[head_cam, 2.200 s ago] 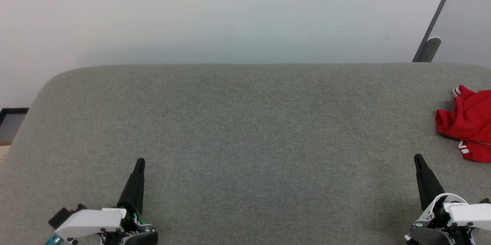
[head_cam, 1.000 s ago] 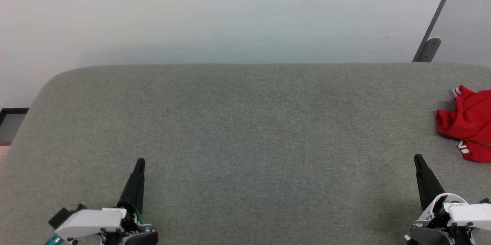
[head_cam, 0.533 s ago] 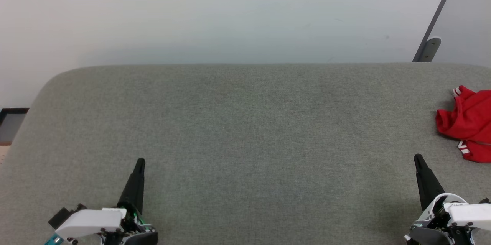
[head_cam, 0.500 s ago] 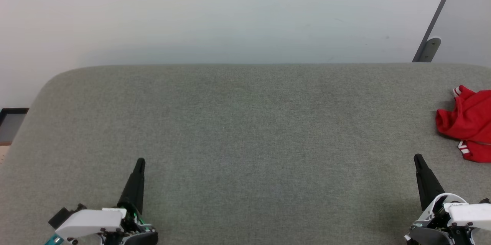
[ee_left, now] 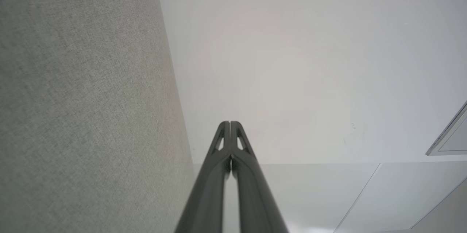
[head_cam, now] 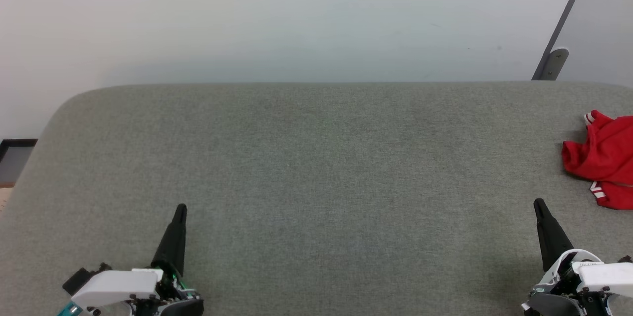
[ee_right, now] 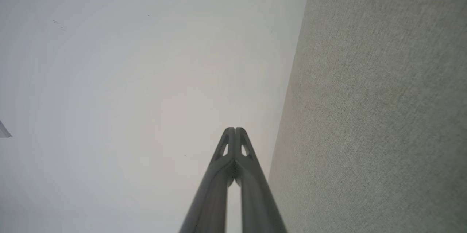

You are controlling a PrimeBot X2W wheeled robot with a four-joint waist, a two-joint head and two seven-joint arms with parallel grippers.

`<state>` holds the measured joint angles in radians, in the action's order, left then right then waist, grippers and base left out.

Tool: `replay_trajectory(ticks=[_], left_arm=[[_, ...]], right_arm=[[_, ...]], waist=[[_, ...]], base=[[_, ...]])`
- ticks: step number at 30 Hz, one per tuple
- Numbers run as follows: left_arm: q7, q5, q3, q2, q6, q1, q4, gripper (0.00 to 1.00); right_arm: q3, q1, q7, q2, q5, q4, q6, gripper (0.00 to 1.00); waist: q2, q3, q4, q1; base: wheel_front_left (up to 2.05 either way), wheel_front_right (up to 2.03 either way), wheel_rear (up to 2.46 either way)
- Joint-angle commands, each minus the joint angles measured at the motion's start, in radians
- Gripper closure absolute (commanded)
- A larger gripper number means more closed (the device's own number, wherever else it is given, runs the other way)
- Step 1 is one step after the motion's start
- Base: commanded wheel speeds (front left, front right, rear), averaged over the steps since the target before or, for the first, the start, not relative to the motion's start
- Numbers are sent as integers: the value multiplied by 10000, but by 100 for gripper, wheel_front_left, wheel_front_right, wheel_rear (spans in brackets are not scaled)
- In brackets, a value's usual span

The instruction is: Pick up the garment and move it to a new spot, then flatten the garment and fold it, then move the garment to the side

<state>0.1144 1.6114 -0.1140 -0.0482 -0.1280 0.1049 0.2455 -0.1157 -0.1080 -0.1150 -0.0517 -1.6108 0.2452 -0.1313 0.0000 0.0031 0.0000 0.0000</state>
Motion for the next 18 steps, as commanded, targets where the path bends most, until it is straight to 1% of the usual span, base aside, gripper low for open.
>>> replay_trajectory(ticks=[1, 18], left_arm=[[29, 29, -17, -5, -50, 75, -20, 100], [28, 30, -19, -5, -50, 74, -21, 100]], right_arm=[[32, -24, -18, 35, -41, 0, 10, 100], [32, -23, -17, 35, -41, 0, 10, 100]], waist=[[0, 0, 0, 0], [0, 0, 0, 0]], base=[[0, 0, 0], [0, 0, 0]])
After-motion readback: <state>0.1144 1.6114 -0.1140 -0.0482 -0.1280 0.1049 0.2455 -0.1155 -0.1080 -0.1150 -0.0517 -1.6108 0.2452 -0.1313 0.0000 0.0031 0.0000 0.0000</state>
